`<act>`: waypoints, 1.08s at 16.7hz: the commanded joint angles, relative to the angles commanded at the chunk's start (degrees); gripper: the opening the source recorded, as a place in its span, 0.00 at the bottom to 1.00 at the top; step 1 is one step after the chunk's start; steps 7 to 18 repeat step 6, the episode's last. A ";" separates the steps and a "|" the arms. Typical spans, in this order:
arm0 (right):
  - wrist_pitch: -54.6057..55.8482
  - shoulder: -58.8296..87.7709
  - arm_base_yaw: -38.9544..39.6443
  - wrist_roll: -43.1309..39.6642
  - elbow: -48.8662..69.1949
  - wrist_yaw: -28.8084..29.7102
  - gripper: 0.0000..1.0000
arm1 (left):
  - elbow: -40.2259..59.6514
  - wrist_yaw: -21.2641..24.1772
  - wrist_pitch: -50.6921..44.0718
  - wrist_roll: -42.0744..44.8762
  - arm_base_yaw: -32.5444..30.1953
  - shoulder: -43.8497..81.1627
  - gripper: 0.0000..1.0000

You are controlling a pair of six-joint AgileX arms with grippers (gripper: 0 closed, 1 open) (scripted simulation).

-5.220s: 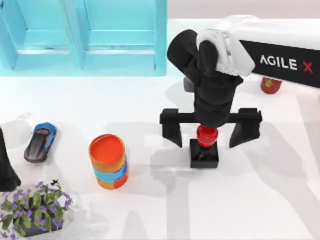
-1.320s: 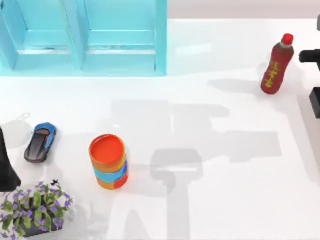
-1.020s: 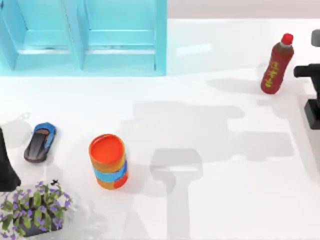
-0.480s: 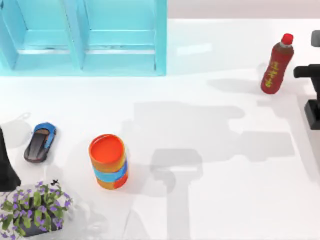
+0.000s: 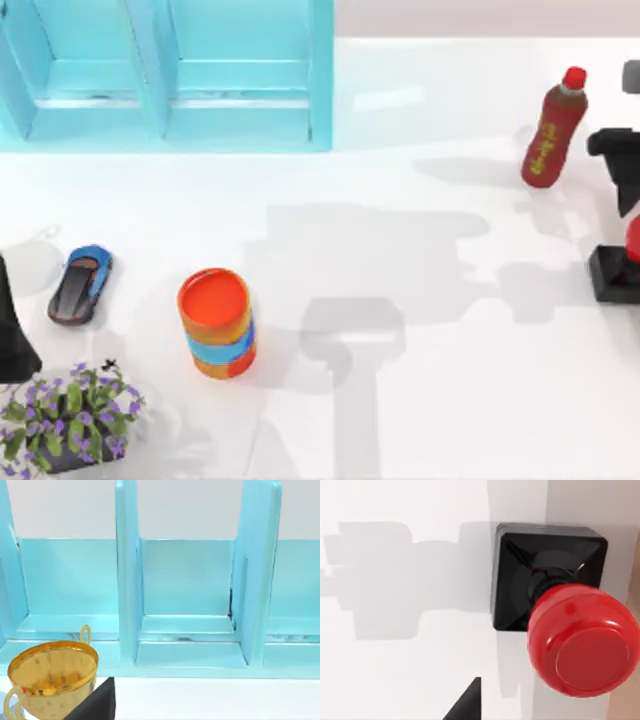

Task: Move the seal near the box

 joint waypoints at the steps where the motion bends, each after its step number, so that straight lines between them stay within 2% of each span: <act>1: 0.00 0.00 0.00 0.00 0.00 0.00 1.00 | 0.00 0.00 0.00 0.00 0.00 0.00 1.00; 18: 0.00 0.00 0.00 0.00 0.00 0.00 1.00 | 0.00 0.00 0.00 0.00 0.00 0.00 1.00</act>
